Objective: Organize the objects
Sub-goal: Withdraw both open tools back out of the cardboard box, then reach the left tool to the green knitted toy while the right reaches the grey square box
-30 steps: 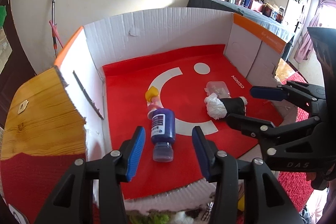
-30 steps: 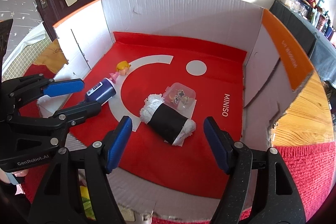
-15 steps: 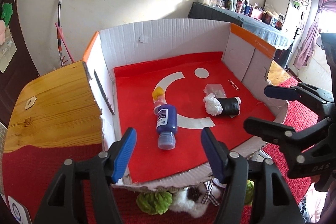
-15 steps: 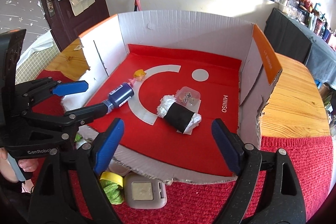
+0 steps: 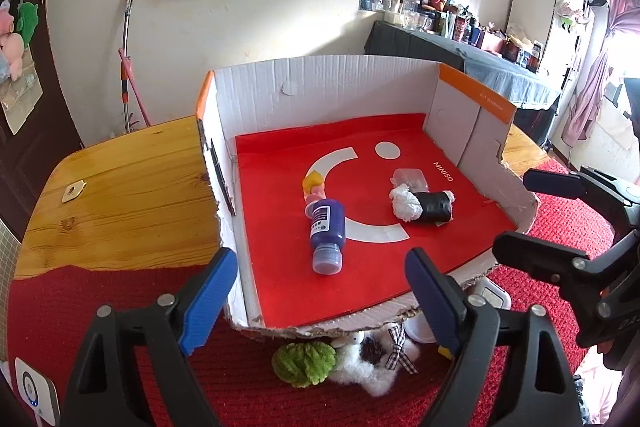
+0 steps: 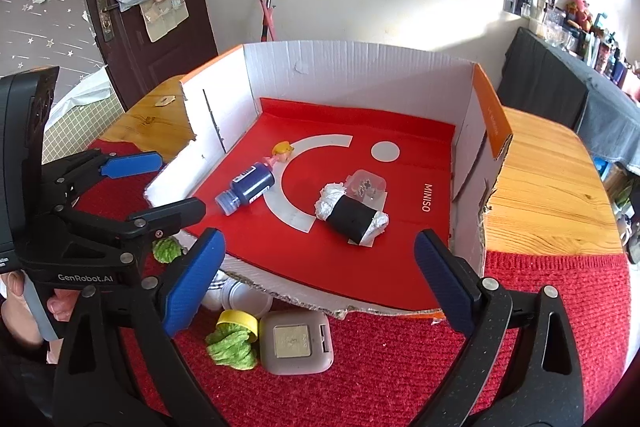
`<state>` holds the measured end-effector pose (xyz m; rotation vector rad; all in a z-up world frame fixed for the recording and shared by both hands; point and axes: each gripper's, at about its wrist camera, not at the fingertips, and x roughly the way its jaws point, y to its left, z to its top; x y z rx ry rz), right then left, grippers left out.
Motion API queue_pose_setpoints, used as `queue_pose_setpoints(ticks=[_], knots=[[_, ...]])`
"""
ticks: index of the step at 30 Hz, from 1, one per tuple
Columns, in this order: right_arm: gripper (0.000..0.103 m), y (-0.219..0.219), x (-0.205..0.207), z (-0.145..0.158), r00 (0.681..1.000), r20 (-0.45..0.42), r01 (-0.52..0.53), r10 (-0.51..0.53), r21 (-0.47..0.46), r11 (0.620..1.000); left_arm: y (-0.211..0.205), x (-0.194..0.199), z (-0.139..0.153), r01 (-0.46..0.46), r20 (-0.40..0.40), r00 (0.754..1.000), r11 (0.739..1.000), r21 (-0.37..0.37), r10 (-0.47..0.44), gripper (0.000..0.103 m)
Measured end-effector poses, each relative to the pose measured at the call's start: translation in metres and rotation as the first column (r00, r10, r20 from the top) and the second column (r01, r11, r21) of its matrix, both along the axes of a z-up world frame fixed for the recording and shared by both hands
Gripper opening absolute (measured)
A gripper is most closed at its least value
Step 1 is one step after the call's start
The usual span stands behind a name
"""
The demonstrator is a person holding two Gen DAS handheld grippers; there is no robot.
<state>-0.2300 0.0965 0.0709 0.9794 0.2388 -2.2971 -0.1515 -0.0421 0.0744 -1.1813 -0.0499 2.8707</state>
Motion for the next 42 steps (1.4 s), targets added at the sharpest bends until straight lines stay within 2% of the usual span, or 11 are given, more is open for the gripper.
queue_pose_setpoints(ticks=[7, 17, 30, 33, 35, 38, 42], knots=[[0.097, 0.003, 0.013, 0.008, 0.999, -0.036, 0.005, -0.005, -0.011, 1.000, 0.005, 0.013, 0.005, -0.003, -0.032, 0.999, 1.000, -0.029, 0.002, 0.095], [0.097, 0.004, 0.037, 0.012, 0.994, -0.105, 0.012, -0.011, 0.003, 1.000, 0.006, 0.028, 0.008, 0.001, -0.046, 0.999, 1.000, -0.022, -0.002, 0.096], [0.097, 0.008, 0.060, -0.005, 0.996, -0.092, -0.005, 0.005, 0.002, 1.000, 0.002, 0.044, -0.001, -0.021, -0.030, 0.999, 1.000, -0.010, 0.021, 0.097], [0.090, 0.007, 0.064, -0.010, 0.996, -0.086, -0.011, 0.011, 0.007, 1.000, 0.000, 0.047, -0.004, -0.024, -0.026, 0.999, 1.000, -0.009, 0.023, 0.097], [0.077, 0.006, 0.067, -0.014, 0.997, -0.076, -0.014, 0.014, 0.008, 1.000, -0.001, 0.048, -0.006, -0.024, -0.022, 0.999, 1.000, -0.008, 0.024, 0.095], [0.065, 0.005, 0.070, -0.021, 0.999, -0.050, -0.022, 0.023, 0.007, 1.000, -0.003, 0.050, -0.009, -0.020, -0.010, 1.000, 1.000, -0.007, 0.019, 0.090], [0.062, 0.002, 0.076, -0.030, 0.999, -0.024, -0.035, 0.036, 0.005, 0.999, -0.005, 0.052, -0.015, -0.019, 0.004, 1.000, 1.000, -0.012, 0.019, 0.083]])
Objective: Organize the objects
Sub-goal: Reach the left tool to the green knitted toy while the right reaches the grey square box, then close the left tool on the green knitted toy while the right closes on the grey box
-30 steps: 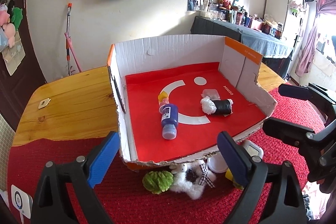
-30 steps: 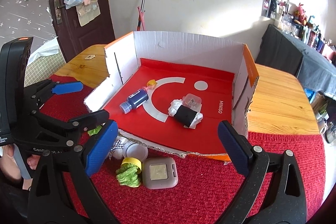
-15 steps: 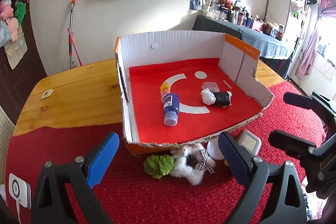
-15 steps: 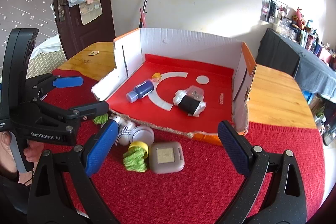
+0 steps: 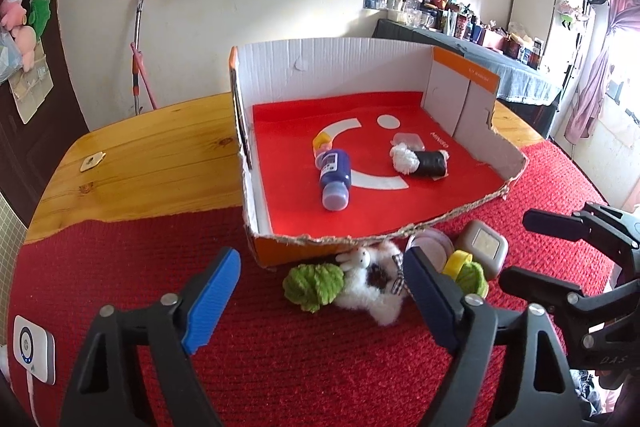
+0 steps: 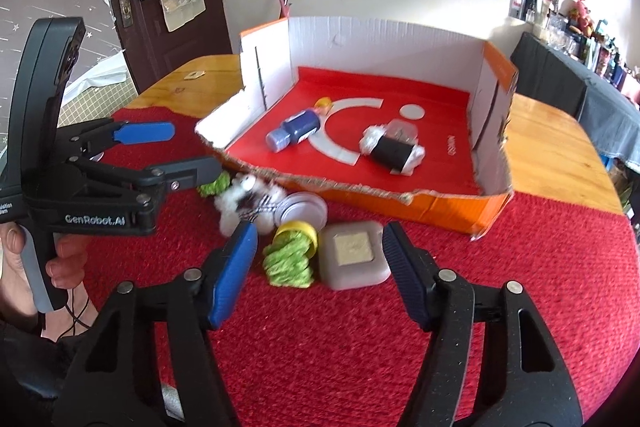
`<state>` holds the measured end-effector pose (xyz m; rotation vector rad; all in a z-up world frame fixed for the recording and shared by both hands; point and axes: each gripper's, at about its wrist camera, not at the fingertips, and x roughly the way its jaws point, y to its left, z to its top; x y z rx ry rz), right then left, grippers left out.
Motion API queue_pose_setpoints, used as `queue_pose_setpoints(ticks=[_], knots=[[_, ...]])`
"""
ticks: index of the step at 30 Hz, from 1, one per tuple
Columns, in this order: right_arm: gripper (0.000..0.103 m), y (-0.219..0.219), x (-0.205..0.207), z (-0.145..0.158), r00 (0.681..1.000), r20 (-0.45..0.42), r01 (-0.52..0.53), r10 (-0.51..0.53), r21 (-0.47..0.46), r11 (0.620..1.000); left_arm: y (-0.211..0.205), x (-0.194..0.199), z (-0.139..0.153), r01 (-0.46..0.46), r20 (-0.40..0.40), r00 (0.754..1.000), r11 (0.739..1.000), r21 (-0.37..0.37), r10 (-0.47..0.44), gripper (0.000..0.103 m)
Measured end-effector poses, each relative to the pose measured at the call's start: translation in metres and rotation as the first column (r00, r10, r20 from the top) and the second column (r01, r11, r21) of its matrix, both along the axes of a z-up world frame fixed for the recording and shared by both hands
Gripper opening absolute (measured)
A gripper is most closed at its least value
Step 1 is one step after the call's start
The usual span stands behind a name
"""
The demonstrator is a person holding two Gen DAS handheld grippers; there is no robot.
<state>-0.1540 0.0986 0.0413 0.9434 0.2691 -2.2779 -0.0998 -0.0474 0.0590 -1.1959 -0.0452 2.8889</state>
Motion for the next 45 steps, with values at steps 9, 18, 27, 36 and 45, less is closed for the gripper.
queue_pose_setpoints(ticks=[9, 18, 27, 36, 45], knots=[[0.053, -0.005, 0.008, -0.015, 0.999, 0.044, -0.012, 0.012, 0.003, 1.000, -0.008, 0.000, -0.010, -0.003, 0.032, 0.999, 1.000, 0.031, 0.002, 0.072], [0.050, 0.006, -0.002, -0.019, 0.998, 0.045, 0.050, -0.051, 0.014, 0.999, -0.015, -0.006, -0.021, -0.028, 0.064, 0.998, 0.999, 0.030, 0.026, 0.062], [0.050, 0.010, -0.018, -0.034, 0.995, 0.043, 0.092, -0.095, 0.057, 0.994, -0.019, -0.012, -0.033, -0.041, 0.098, 0.994, 0.999, 0.024, 0.038, 0.060], [0.050, 0.001, -0.025, -0.036, 0.996, 0.037, 0.076, -0.079, 0.074, 0.994, -0.017, -0.016, -0.038, -0.028, 0.116, 0.993, 0.999, 0.022, 0.025, 0.060], [0.051, -0.001, -0.032, -0.037, 0.996, 0.065, 0.055, -0.060, 0.068, 0.996, -0.011, -0.020, -0.039, -0.025, 0.116, 0.993, 1.000, 0.008, 0.024, 0.058]])
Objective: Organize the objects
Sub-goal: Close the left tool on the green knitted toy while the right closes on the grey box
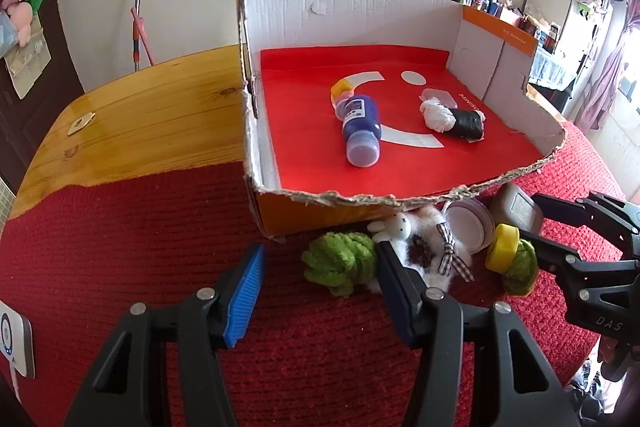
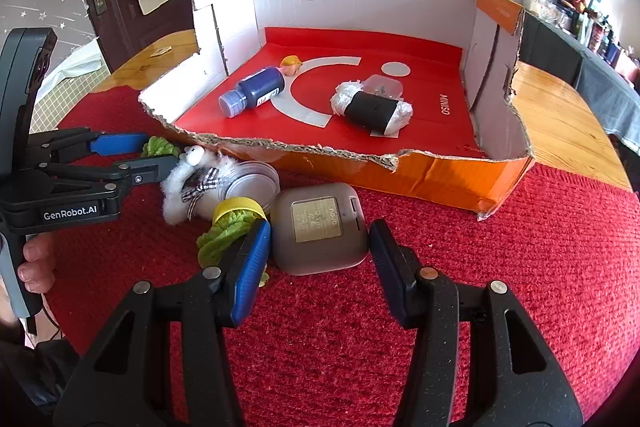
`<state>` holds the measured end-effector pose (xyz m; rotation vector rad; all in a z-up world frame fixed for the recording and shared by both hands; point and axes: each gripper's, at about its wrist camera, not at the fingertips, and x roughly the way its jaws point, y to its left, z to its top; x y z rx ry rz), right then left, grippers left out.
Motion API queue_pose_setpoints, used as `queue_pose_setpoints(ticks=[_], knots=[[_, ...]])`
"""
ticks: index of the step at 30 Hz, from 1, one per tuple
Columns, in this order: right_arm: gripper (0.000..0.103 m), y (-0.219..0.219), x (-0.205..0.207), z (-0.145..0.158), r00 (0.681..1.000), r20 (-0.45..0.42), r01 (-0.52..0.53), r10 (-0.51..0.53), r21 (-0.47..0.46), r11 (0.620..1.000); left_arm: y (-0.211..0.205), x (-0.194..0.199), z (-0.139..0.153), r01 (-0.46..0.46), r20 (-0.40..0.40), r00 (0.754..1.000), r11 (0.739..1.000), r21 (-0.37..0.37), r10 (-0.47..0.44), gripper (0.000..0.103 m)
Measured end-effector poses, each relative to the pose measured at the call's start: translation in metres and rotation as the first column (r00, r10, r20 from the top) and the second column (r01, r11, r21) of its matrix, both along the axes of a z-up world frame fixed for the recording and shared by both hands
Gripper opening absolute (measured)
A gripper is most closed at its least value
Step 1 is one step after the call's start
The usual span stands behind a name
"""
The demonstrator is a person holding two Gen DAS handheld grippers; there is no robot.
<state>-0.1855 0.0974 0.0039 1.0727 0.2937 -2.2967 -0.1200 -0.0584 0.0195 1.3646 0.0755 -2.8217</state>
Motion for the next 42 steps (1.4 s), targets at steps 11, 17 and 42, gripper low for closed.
queue_pose_setpoints(ticks=[11, 17, 42], knots=[[0.050, 0.002, -0.008, -0.006, 0.999, 0.051, -0.005, 0.007, -0.039, 0.999, 0.010, 0.002, 0.001, 0.036, -0.002, 0.999, 0.999, 0.004, -0.036, 0.034], [0.049, 0.007, -0.004, -0.004, 0.998, 0.064, -0.003, 0.007, -0.053, 0.999, 0.009, 0.006, 0.003, 0.033, -0.011, 0.999, 0.999, 0.012, -0.033, 0.033], [0.049, 0.017, 0.013, 0.025, 1.000, 0.015, -0.012, 0.014, -0.105, 0.994, 0.018, 0.024, 0.033, 0.057, -0.081, 0.995, 0.998, 0.027, -0.054, 0.033]])
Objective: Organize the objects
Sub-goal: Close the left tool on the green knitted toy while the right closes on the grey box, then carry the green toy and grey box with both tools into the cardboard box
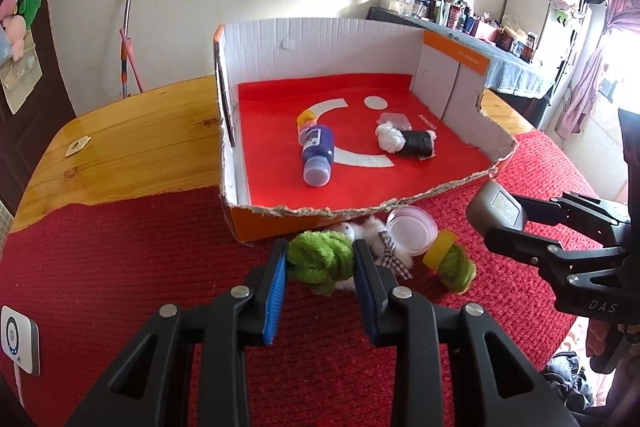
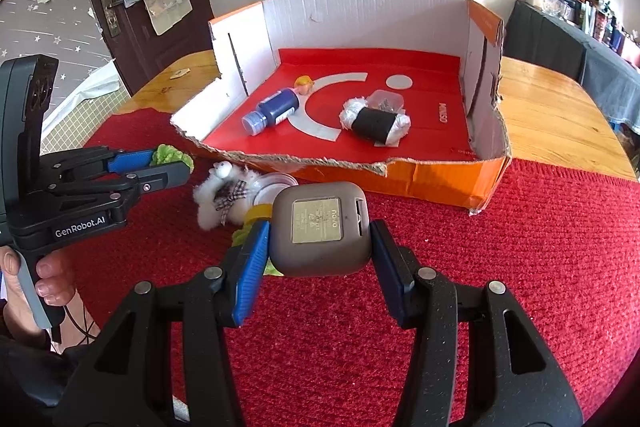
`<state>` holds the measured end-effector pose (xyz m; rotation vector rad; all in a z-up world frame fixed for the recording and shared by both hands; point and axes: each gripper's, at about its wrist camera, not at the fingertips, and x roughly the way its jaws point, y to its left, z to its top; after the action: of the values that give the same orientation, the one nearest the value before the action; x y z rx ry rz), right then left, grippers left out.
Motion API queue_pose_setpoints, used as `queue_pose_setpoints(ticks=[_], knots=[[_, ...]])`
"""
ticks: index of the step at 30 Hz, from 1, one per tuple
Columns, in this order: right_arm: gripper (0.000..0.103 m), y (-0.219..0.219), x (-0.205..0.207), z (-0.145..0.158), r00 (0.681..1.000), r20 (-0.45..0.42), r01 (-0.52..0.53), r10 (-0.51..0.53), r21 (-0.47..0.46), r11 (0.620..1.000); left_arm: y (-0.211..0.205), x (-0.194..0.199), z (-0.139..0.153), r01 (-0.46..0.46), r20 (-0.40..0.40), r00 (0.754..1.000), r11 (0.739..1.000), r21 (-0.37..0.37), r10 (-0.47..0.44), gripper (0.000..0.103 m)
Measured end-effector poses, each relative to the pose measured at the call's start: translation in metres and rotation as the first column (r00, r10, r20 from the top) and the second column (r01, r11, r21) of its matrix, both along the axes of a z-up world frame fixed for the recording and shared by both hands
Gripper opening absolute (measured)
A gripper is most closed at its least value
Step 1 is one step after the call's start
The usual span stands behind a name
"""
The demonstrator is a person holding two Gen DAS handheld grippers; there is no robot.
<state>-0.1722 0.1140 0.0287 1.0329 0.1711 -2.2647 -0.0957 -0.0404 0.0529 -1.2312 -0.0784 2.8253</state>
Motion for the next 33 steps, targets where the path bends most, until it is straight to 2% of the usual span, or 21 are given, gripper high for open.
queue_pose_setpoints(ticks=[13, 20, 26, 33], knots=[[0.049, -0.007, -0.003, 0.027, 0.998, -0.029, -0.049, 0.048, -0.028, 0.998, 0.009, -0.006, 0.028, 0.030, -0.063, 0.998, 0.999, -0.025, -0.031, 0.033], [0.049, -0.012, -0.017, 0.040, 0.998, -0.037, -0.058, 0.057, -0.014, 0.998, 0.013, -0.025, 0.033, 0.051, -0.054, 0.997, 0.999, -0.006, -0.052, 0.033], [0.049, -0.013, -0.036, 0.044, 0.999, -0.007, -0.054, 0.054, -0.013, 0.998, 0.016, -0.040, 0.034, 0.071, -0.037, 0.997, 0.997, 0.014, -0.070, 0.033], [0.049, -0.015, -0.060, 0.035, 0.996, 0.074, -0.057, 0.058, -0.013, 0.998, 0.021, -0.059, 0.027, 0.097, 0.008, 0.995, 0.995, 0.032, -0.098, 0.033]])
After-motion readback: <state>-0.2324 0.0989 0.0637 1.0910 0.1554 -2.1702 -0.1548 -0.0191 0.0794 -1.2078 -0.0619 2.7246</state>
